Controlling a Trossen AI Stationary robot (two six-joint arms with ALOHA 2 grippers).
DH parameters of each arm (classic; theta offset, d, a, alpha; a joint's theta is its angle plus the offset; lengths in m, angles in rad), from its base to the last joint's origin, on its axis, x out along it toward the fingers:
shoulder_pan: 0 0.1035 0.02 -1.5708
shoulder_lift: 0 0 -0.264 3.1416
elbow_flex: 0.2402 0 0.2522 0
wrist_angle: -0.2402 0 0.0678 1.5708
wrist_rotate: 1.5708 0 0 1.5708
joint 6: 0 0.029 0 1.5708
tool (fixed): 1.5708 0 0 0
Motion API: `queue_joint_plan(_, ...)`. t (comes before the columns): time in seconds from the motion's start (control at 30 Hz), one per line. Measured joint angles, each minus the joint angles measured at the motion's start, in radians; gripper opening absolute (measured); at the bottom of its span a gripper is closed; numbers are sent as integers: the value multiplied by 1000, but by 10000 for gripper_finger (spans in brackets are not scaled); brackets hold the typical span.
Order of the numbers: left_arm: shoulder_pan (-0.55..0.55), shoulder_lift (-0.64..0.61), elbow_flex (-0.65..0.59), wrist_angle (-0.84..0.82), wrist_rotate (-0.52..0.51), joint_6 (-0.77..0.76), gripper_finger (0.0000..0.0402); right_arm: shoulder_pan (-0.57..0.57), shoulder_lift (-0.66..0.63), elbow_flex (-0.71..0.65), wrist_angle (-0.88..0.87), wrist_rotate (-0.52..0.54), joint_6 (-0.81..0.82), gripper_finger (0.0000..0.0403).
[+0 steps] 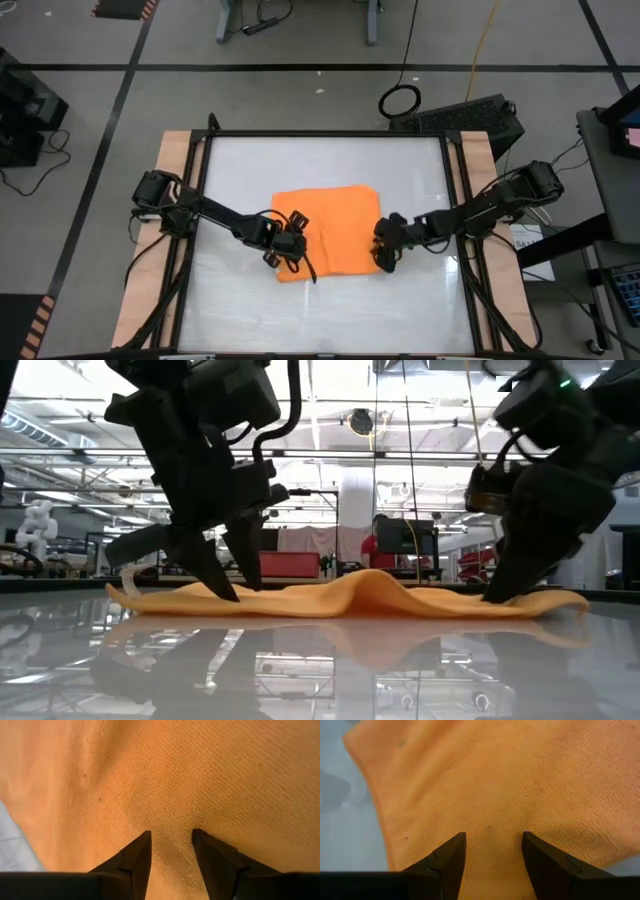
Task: Roll towel
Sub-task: Fold the orange towel
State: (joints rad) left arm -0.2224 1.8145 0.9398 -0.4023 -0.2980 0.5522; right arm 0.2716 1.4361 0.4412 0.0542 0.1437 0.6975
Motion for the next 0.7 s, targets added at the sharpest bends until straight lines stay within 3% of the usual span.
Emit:
queue_joint_plan(0.13, 4, 0, 0, -18, -4, 85, 159, 76, 1, -1, 7, 38, 119, 187)
queue_joint_plan(0.33, 4, -12, -2, -61, -41, 145, 159, 131, 3, 25, -12, 39, 166, 187)
queue_joint_plan(0.57, -3, -88, -11, -82, -44, 135, 159, 137, -5, 143, -200, 33, 75, 187)
queue_joint_plan(0.7, -5, -139, 10, -75, -36, 98, 159, 136, -7, 215, -341, 126, -15, 187)
